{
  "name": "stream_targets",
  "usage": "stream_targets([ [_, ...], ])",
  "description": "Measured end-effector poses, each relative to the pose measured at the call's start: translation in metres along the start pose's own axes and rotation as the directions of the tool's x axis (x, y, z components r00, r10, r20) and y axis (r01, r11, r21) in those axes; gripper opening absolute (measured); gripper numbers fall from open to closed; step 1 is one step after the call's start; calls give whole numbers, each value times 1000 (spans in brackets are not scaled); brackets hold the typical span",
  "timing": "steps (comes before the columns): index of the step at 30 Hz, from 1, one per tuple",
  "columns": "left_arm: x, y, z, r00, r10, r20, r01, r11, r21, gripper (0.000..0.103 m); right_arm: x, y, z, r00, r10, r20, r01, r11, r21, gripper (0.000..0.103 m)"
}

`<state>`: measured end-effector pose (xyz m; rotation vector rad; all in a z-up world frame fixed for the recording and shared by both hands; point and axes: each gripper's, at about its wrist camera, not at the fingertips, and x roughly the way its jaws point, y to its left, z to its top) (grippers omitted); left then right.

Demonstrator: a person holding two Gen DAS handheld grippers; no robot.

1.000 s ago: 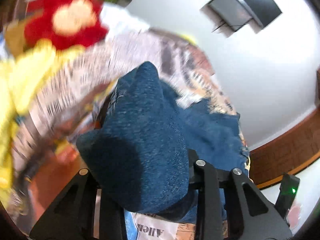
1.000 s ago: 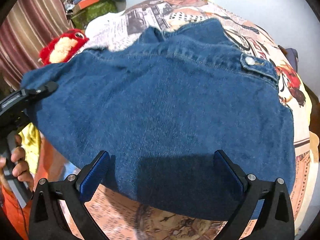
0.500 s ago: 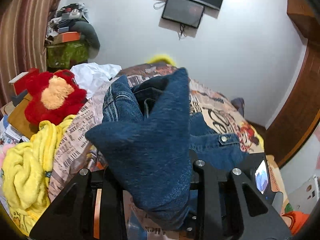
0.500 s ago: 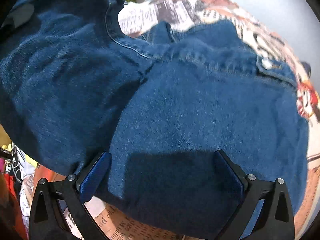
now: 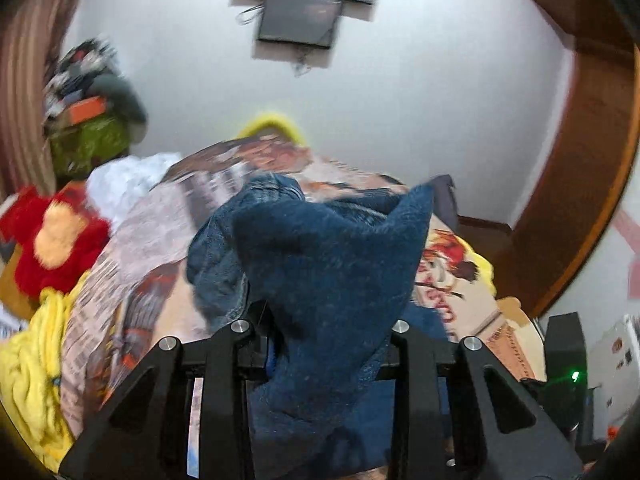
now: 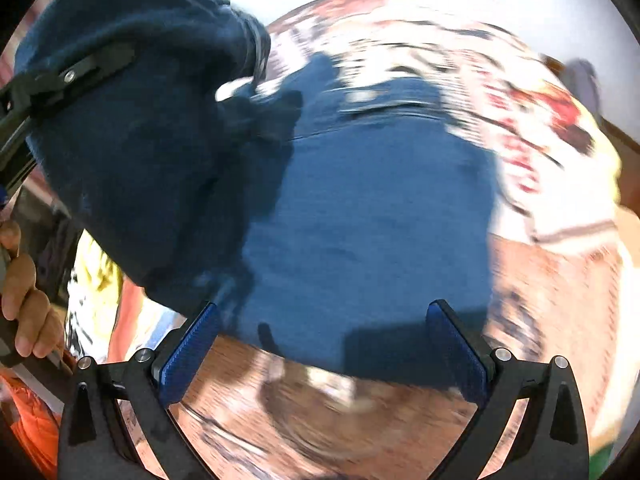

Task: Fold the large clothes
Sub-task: 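Grasp the folded jacket side with the left gripper and lift it over the jacket, then lay the lifted side onto the jacket and open the left gripper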

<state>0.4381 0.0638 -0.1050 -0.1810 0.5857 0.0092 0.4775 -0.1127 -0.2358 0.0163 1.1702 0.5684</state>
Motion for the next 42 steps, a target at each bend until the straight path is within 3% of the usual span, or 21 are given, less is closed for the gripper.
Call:
stream_targets([
  [6,20,-74,-16,996,-84,-34,87,989,122,30,-24,-61,-37,1000,-13,-22,17,981,193,103],
  [11,35,-120,-53,987,-110,-120,140,951,277,30,-36,-95,-69,999,-32,-38,40,969,245,103],
  [17,49,-132,-103,958,-87,-274,194,897,396,30,-53,-111,-96,999,-25,-26,32,954,297,103],
  [21,45,-129,-121,954,-68,-292,194,881,431,31,-64,-118,-98,1000,-25,-3,25,944,329,103],
  [23,40,-128,-124,951,-65,-301,197,880,432,40,-73,-120,-98,1000,-27,16,20,939,343,103],
  [25,35,-126,-124,930,-114,-350,257,882,395,64,-80,-122,-96,999,-27,34,13,937,349,103],
  [27,26,-126,-122,918,-146,-369,290,882,372,70,-89,-120,-93,998,-26,54,5,937,351,103],
  [32,2,-112,-110,910,-175,-375,309,890,335,72,-105,-106,-80,995,-2,100,-32,943,331,103],
  [37,-26,-73,-87,942,-158,-295,252,916,313,89,-103,-89,-57,993,23,115,-56,956,289,103],
  [42,-27,-22,-68,970,-62,-236,129,952,279,93,-82,-72,-30,993,57,104,-83,959,269,103],
])
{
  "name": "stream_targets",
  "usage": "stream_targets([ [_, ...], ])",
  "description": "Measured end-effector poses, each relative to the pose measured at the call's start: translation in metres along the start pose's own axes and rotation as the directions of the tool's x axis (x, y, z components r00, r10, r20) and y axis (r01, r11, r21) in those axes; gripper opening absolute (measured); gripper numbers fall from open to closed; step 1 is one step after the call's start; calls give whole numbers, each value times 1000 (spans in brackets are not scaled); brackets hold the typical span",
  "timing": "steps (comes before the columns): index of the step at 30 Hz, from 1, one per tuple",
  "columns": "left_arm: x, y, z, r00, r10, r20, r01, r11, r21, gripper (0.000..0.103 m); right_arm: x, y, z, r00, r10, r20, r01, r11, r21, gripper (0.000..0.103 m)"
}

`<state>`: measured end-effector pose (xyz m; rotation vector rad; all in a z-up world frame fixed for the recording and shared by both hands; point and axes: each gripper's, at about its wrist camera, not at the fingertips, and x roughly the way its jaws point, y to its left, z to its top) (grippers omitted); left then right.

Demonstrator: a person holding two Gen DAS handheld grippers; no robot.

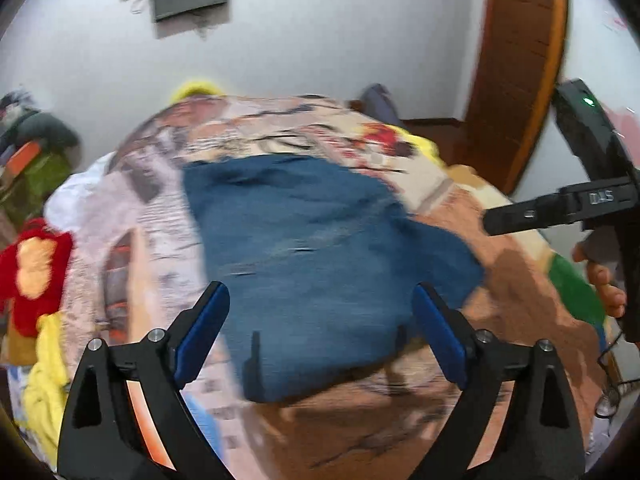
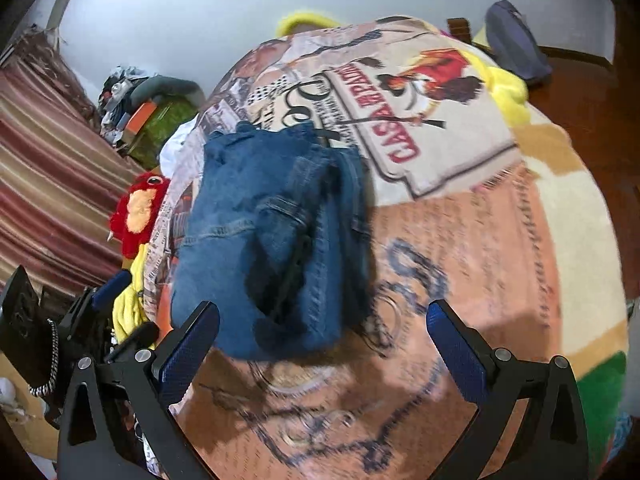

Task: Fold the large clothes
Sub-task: 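Lay the lifted side onto the jacket and open the left gripper, then grasp the folded jacket edge with the right gripper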

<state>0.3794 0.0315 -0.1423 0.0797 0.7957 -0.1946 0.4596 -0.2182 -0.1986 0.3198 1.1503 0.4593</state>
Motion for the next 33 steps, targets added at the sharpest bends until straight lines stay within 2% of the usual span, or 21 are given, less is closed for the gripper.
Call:
stream_targets([
  [2,7,22,-2,999,46,-21,-46,998,-36,93,14,8,10,999,32,-20,-32,999,3,103],
  [5,24,52,-8,996,58,-71,-65,993,-94,93,35,18,23,996,68,-51,-67,998,16,103],
  [7,37,67,-14,993,39,-111,-54,989,-139,93,50,23,31,995,74,-66,-73,997,18,101],
  [9,51,78,-22,989,10,-151,-38,983,-182,93,64,26,38,994,75,-83,-74,997,19,95],
  [10,59,81,-27,985,-12,-175,-24,980,-199,93,72,27,41,992,78,-96,-76,997,17,86],
  [11,65,84,-32,982,-45,-183,3,974,-225,94,80,28,44,991,78,-110,-77,997,13,72],
  [12,67,87,-36,981,-74,-177,27,967,-253,95,86,28,45,991,70,-116,-69,998,8,65],
  [13,70,89,-40,980,-102,-169,51,957,-285,96,91,29,46,993,57,-105,-58,998,-4,51],
  [14,73,91,-42,980,-110,-167,56,953,-299,97,94,30,47,995,41,-93,-42,999,-12,41],
  [16,77,91,-47,981,-108,-164,50,945,-323,102,97,27,46,998,17,-60,-18,1000,-10,33],
  [19,79,91,-51,980,-127,-156,67,936,-346,102,89,25,44,1000,23,-13,-24,999,-27,20],
  [23,76,88,-49,979,-123,-162,67,946,-318,102,72,28,41,999,39,28,-37,997,-71,19],
  [27,72,76,-48,984,-67,-165,27,972,-231,102,81,28,28,999,-42,31,46,987,-153,19],
  [33,67,67,-53,988,-15,-151,-13,982,-188,102,80,28,12,990,-115,81,133,956,-261,22],
])
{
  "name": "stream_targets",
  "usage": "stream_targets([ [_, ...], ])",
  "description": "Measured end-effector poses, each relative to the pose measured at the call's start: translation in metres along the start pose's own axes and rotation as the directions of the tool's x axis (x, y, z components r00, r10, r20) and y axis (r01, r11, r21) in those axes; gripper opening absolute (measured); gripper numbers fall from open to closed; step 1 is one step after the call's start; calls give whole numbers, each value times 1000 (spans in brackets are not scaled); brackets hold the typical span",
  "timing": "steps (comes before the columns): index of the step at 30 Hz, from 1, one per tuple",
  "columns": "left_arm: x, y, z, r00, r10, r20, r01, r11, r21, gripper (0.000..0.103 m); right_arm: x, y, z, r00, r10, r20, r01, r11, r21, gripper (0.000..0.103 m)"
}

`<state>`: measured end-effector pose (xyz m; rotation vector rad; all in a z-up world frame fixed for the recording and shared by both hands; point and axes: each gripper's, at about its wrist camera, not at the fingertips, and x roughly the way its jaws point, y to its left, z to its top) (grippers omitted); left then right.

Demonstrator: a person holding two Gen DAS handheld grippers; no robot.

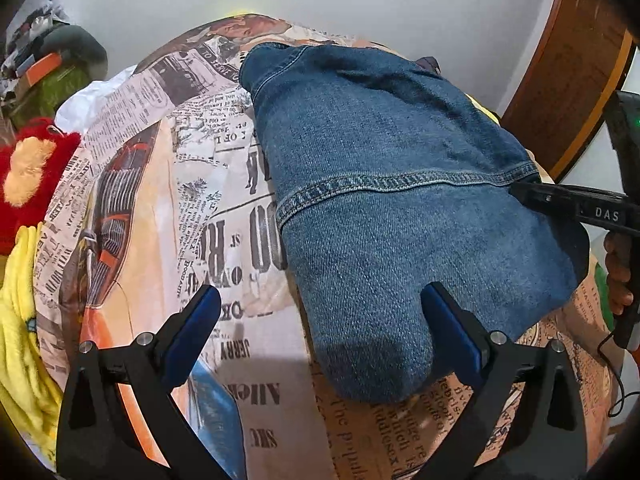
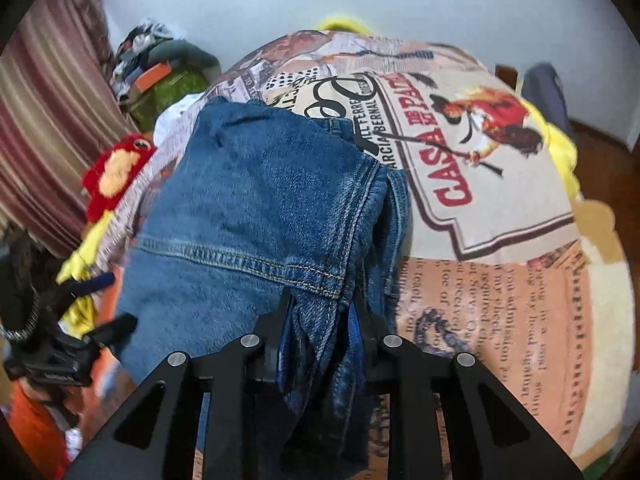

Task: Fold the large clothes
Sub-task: 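Grasp the folded jacket edge with the right gripper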

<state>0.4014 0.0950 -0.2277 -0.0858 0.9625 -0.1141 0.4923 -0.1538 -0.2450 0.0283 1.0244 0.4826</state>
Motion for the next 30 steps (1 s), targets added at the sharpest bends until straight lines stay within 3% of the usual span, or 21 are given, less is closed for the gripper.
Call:
stream_targets([
  [1,-1,1,-1,1000,0,-1,0,1000,-4,102,-2,1,-3,1000,-28,-1,28,999,-17,30],
  [3,-2,3,-3,1000,-8,-7,8,1000,-16,102,-7,0,-7,995,-100,5,101,994,-40,58],
  [4,-3,3,-4,1000,-14,-11,14,1000,-21,102,-9,-2,-8,990,-143,12,143,989,-42,78],
  [5,-5,4,-6,1000,-22,-15,22,999,-24,102,-12,-6,-11,984,-175,17,176,984,-42,82],
  [10,-19,3,-10,1000,-17,-13,17,1000,18,101,-24,-23,-20,994,-103,-38,104,994,18,83],
  [14,-35,4,-2,995,95,31,-97,993,74,101,-37,-24,-15,994,-84,-68,87,995,42,84],
  [17,-41,12,12,991,119,65,-123,990,68,101,-49,-18,-5,996,-70,-48,71,997,28,84],
  [21,-39,26,37,994,88,70,-90,995,28,101,-60,-7,12,1000,-21,5,21,1000,13,89],
  [24,-27,32,52,999,26,48,-26,1000,-12,101,-56,-4,23,1000,11,15,-11,1000,20,94],
  [30,20,47,69,989,-139,-43,133,984,-119,101,-7,-16,36,995,50,-89,-43,996,79,94],
])
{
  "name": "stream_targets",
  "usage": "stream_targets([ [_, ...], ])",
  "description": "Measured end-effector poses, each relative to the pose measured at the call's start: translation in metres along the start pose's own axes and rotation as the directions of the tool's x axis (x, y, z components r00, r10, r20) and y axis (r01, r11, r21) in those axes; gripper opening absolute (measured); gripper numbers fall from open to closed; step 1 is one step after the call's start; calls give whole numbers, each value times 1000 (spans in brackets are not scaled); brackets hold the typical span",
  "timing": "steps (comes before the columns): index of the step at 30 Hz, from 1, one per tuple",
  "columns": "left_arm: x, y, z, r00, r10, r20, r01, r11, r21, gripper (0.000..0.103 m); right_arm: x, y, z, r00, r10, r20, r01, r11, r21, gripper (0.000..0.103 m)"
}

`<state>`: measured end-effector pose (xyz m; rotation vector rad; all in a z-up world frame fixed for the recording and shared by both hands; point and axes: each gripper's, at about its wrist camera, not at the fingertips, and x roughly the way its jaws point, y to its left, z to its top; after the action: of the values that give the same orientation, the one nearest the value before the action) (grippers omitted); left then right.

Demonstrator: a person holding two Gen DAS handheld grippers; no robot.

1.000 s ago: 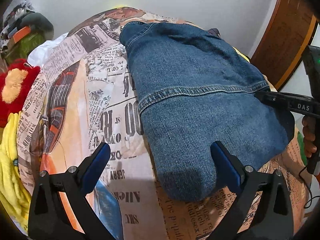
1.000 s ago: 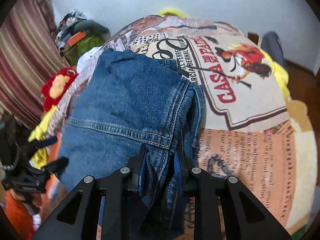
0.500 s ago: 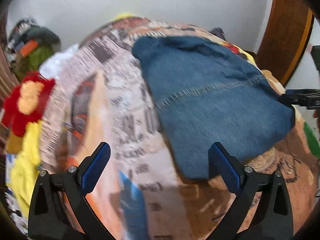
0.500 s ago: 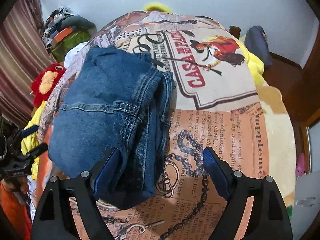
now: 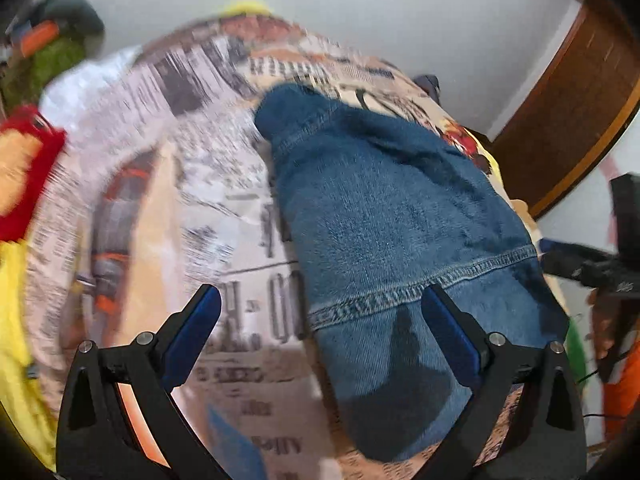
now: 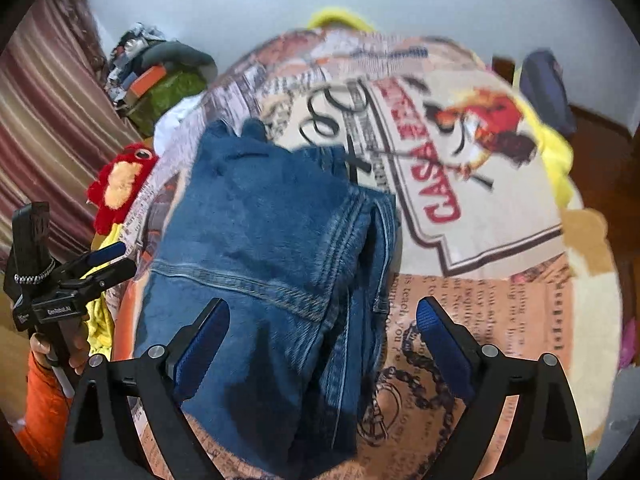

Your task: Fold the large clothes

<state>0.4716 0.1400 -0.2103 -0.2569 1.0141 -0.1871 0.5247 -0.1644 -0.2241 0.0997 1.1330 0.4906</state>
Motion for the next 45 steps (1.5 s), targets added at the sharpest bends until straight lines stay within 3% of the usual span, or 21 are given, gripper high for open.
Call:
stream_targets([
  [5,41,8,5,991,-89,-101,83,995,-64,101,44,-21,5,994,34,-107,-28,998,62,94],
  [9,60,13,11,980,-161,-121,146,982,-121,101,62,-34,10,981,143,-131,-127,984,126,94],
  [13,83,18,13,953,-255,-163,222,955,-197,102,79,-41,16,967,211,-143,-185,967,175,94],
  [18,89,16,14,950,-274,-153,243,951,-193,102,92,-42,22,957,259,-133,-230,953,198,94],
  [20,89,14,14,948,-280,-150,250,949,-195,98,94,-41,24,954,274,-120,-247,948,198,85],
  [22,87,11,16,938,-318,-138,287,936,-205,81,93,-38,25,950,293,-106,-269,943,198,74],
  [24,86,7,18,942,-308,-134,277,937,-212,76,88,-33,26,953,288,-93,-265,943,201,65],
  [28,72,-1,18,951,-287,-115,262,946,-192,59,73,-20,27,968,239,-73,-223,958,179,48],
  [32,47,-16,17,959,-266,-95,254,959,-125,51,52,-7,28,973,222,-58,-211,965,155,37],
  [37,2,-32,15,974,-226,-36,224,974,-40,48,17,21,26,981,190,-26,-188,979,83,34],
  [45,-75,-12,13,973,-213,91,215,977,-11,48,-34,78,28,978,205,39,-205,979,-4,33],
])
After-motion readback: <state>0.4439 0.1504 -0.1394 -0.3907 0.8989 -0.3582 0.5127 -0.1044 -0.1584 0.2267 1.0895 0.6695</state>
